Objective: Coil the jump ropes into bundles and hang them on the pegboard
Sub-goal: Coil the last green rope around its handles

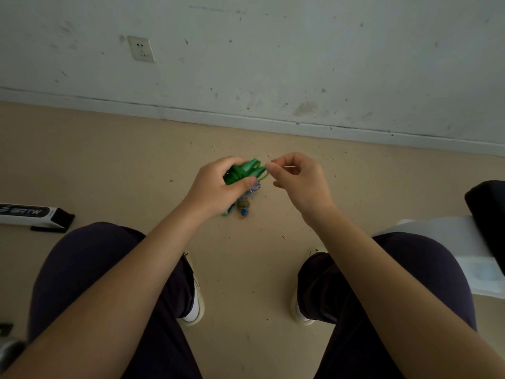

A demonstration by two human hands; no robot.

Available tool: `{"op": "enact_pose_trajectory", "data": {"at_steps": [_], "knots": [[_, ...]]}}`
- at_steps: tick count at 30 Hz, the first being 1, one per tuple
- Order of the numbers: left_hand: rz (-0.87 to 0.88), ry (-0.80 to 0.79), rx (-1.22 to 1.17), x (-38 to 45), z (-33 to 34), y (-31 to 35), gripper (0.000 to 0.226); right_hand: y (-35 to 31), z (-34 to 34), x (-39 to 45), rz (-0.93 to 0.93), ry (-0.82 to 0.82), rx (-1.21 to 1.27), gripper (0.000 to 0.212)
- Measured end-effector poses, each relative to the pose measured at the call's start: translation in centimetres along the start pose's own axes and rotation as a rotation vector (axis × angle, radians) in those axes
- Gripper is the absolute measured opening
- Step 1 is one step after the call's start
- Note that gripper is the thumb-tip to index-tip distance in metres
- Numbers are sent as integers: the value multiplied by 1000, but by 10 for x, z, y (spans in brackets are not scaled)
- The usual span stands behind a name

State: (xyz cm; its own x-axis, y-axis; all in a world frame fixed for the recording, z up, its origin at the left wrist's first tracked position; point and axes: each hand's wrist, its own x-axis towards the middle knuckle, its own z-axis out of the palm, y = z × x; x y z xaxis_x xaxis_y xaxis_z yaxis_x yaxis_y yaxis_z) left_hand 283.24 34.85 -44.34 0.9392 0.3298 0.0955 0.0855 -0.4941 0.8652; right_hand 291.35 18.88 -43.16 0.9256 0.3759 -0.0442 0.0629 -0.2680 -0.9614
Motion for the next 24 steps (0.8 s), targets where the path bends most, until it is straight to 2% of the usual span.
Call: {"op": "enact_pose_trajectory", "data": {"at_steps": [3,8,10,14,19,21,24], "knots": [[65,-34,-17,-5,5,3,28,-2,1,-3,-20,-39,-50,22],[118,-36,11,-6,6,2,32,-1,0,-4,21,-48,15,9],[71,-20,-3,-4,7,1,35,-2,-1,-5,-4,-62,21,6],[-176,-15,-82,4,5,1,44,-4,-4,-3,-107,-34,3,5],[-167,-191,-174,0,4,0,35,-2,-10,2,103,-74,341,14],[-148,-195,-176,-1,1,0,32,-1,-14,6,135,-150,299,12],[-137,-194,-136,-3,1,1,28,2,-15,7,96,-226,75,6]]}}
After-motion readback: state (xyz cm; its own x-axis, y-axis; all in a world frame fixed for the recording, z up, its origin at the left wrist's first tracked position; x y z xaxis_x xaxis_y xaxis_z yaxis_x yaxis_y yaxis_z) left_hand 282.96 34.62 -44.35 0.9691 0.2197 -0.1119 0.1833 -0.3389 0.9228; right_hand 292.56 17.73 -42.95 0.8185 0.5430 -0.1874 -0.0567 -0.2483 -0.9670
